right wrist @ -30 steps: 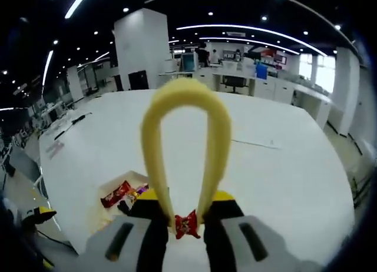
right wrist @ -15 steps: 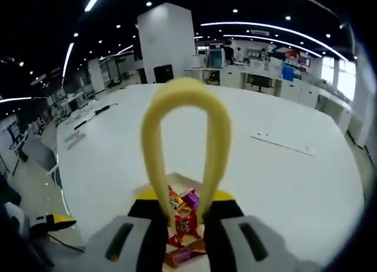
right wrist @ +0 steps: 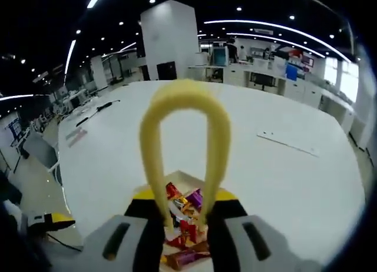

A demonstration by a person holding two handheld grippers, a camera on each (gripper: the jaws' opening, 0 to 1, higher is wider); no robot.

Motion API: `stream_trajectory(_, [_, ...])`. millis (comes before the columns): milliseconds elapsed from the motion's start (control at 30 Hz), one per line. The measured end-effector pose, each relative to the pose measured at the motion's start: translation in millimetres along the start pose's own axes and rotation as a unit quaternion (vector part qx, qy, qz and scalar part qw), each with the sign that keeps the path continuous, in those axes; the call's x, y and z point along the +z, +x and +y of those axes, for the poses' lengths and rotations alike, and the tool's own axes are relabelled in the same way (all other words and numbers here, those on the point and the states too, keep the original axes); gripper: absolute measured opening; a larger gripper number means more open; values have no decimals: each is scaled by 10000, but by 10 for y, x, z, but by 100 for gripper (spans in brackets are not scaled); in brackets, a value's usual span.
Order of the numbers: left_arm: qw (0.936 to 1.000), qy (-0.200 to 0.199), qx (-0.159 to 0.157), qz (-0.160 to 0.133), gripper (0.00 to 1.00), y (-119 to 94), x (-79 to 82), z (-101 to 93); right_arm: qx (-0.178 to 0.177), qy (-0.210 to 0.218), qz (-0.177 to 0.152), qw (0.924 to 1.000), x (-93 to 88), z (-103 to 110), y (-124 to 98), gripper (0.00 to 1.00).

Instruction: Place the target food into the container with the food tongs after gripping and lifting it, then release it inside without dropping or visibly crushing the food.

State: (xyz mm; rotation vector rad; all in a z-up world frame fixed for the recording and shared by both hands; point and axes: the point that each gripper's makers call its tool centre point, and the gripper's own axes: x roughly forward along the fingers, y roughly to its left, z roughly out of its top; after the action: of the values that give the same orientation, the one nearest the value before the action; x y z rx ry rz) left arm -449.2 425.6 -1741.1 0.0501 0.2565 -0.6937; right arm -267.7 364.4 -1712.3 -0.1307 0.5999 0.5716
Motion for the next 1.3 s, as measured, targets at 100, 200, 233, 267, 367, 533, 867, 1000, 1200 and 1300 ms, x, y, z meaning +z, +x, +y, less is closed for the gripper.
stream_trajectory(100, [10000,1,-6,6,86,0,-3,-2,18,6,20,10000,-10,8,-5,26])
stream_trajectory(200, [10000,1,-12,14,86,0,-4,-5,15,10,36,10000,-31,2,-17,26])
stream_trajectory(233, [10000,4,-17,18,86,0,-5,-7,3,14,61,10000,-54,-13,-19,26])
stream_trajectory(267, [10000,8,-19,24,86,0,-6,-8,-5,20,71,10000,-72,-29,-19,26])
stream_trajectory(367, [10000,16,-18,30,86,-1,-10,-7,-17,50,104,9999,-121,-75,-36,26])
stream_trajectory(533, [10000,22,-29,40,86,1,-11,-11,101,345,72,9993,-187,-175,-124,26])
stream_trajectory(867, [10000,54,-60,17,85,2,-2,-24,23,524,79,9986,-478,-439,-502,26])
stream_trajectory(1000, [9999,44,-97,36,84,4,-4,-37,92,504,-215,9985,-542,-428,-725,26])
stream_trajectory(1200, [9974,265,-602,287,82,19,-59,-214,433,964,-570,9928,-640,-323,-1022,27])
stream_trajectory(1300, [9970,268,-669,295,79,22,-49,-230,548,1114,-725,9896,-664,-320,-1160,27])
